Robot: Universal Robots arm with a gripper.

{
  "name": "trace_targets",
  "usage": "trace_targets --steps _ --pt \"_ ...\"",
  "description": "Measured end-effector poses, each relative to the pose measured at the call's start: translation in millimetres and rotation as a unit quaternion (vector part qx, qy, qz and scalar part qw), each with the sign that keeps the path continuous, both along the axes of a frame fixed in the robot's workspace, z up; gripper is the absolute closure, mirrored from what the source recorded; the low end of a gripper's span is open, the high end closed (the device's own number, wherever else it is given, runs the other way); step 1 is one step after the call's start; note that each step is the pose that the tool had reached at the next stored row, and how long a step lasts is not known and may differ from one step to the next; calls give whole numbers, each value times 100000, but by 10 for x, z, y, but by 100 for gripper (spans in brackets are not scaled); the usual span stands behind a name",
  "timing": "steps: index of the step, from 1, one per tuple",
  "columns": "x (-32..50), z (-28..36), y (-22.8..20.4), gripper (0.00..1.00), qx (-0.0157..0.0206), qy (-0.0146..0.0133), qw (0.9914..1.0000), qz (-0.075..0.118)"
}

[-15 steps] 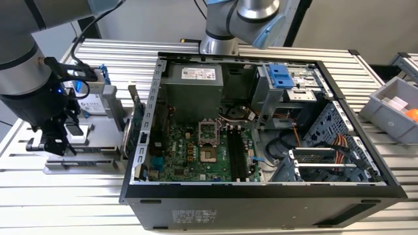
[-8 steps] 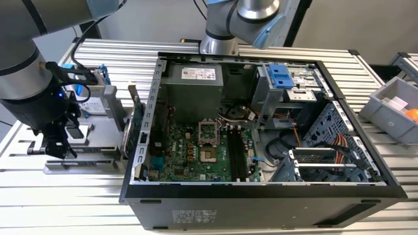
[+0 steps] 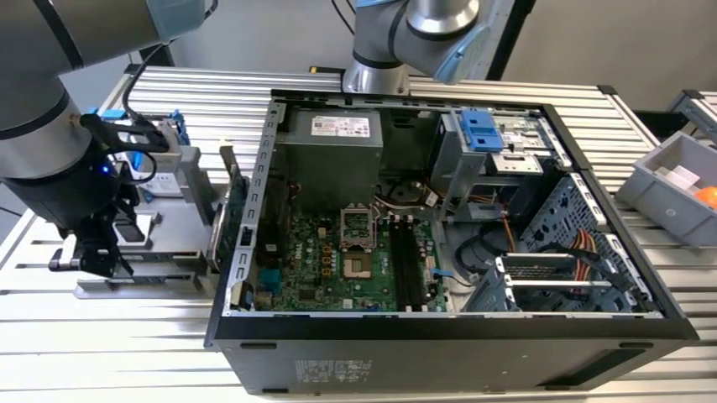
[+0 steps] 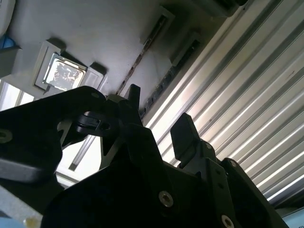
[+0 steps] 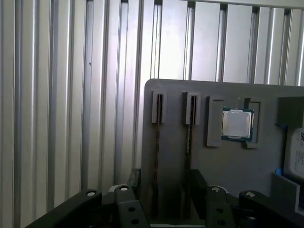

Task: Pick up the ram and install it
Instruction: 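Pick up the ram and move it above insertion slot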

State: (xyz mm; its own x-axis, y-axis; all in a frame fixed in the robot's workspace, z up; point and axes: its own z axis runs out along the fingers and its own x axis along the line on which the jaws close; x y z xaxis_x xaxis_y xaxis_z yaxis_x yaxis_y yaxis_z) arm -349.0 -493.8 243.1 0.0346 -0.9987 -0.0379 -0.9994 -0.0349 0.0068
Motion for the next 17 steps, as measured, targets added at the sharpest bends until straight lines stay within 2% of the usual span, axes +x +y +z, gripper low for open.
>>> trace_targets --steps 2,4,17 --pt "0 0 0 0 -5 7 100000 0" --pt "1 -13 0 0 2 279 100000 3" --pt "0 -29 0 0 -70 505 99999 2"
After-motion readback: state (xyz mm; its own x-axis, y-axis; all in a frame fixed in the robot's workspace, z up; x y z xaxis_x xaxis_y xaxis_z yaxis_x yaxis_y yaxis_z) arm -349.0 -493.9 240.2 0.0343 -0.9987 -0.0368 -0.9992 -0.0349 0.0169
